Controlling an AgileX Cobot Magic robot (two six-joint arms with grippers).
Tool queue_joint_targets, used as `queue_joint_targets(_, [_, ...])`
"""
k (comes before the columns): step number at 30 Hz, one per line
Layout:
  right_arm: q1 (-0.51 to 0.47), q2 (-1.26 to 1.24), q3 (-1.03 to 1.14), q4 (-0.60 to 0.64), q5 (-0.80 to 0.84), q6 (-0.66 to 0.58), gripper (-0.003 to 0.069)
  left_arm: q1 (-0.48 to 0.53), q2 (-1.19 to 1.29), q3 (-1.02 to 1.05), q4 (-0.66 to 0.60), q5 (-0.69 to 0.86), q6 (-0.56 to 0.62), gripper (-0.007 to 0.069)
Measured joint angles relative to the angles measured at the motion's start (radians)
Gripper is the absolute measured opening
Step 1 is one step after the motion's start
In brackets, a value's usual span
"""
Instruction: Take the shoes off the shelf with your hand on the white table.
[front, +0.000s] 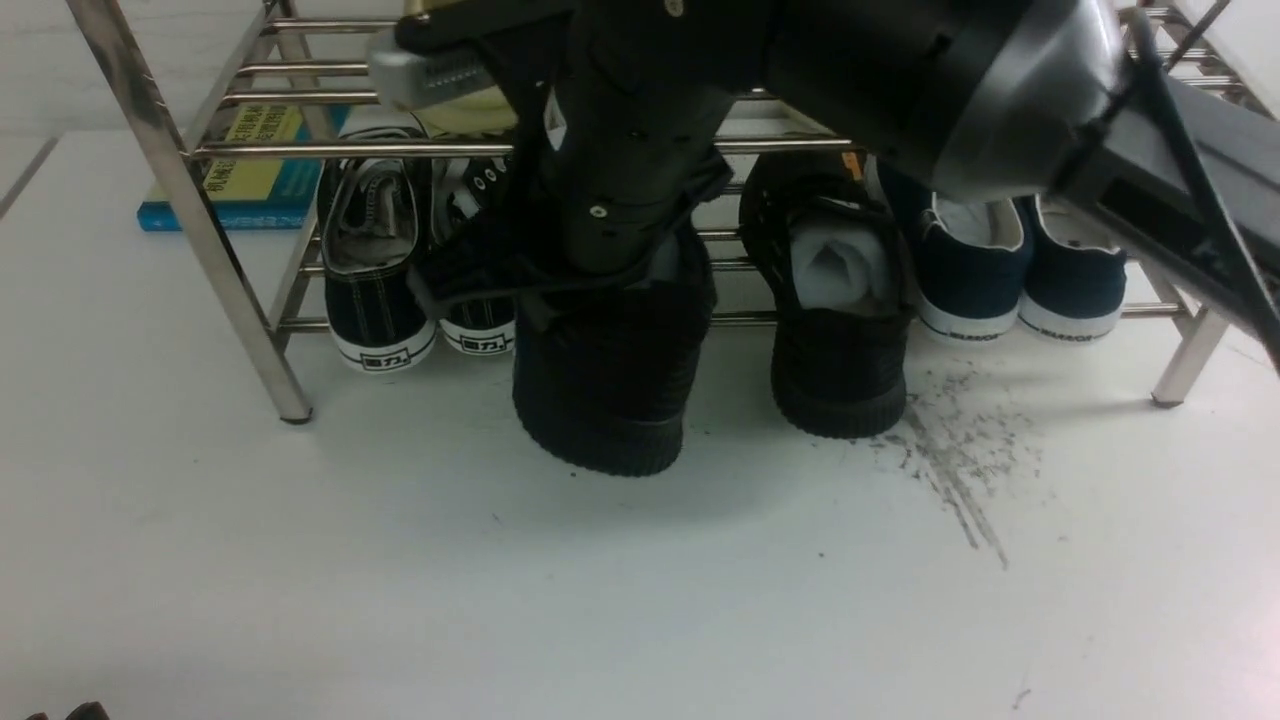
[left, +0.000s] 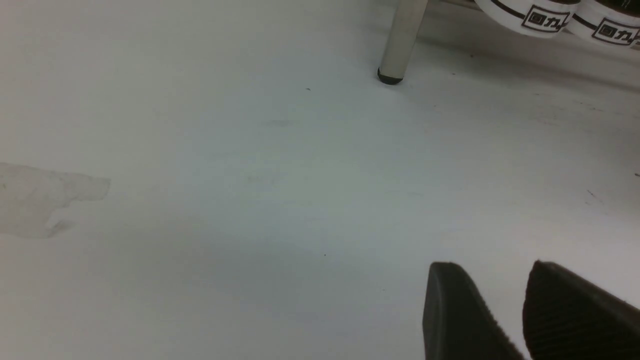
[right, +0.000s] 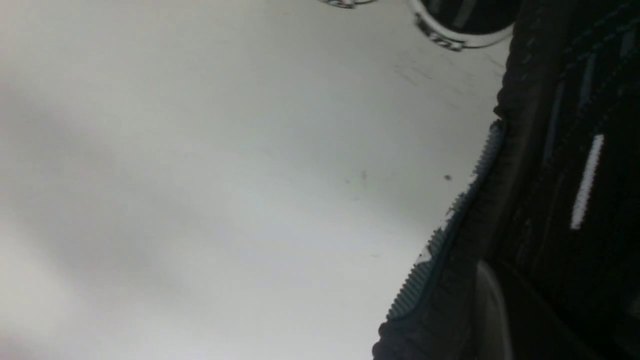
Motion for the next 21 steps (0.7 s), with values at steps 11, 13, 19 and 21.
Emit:
queue_joint_targets(11, [0.049, -0.115, 0.169, 0.039, -0.001, 0.055, 0.0010, 0.000, 0.000, 0.000, 0.000, 0.000, 0.000, 0.0242])
queue_joint_targets(13, [0.055, -0.145, 0.226, 0.042, -0.001, 0.068, 0.0010, 0.000, 0.000, 0.000, 0.000, 0.000, 0.000, 0.0242])
queue_joint_targets(19, [0.123, -0.263, 0.441, -0.003, -0.001, 0.190, 0.0010, 0.000, 0.000, 0.000, 0.000, 0.000, 0.000, 0.0242])
queue_joint_targets(21, [0.158, -0.282, 0.502, -0.033, -0.001, 0.245, 0.0010, 0.000, 0.000, 0.000, 0.000, 0.000, 0.000, 0.0242])
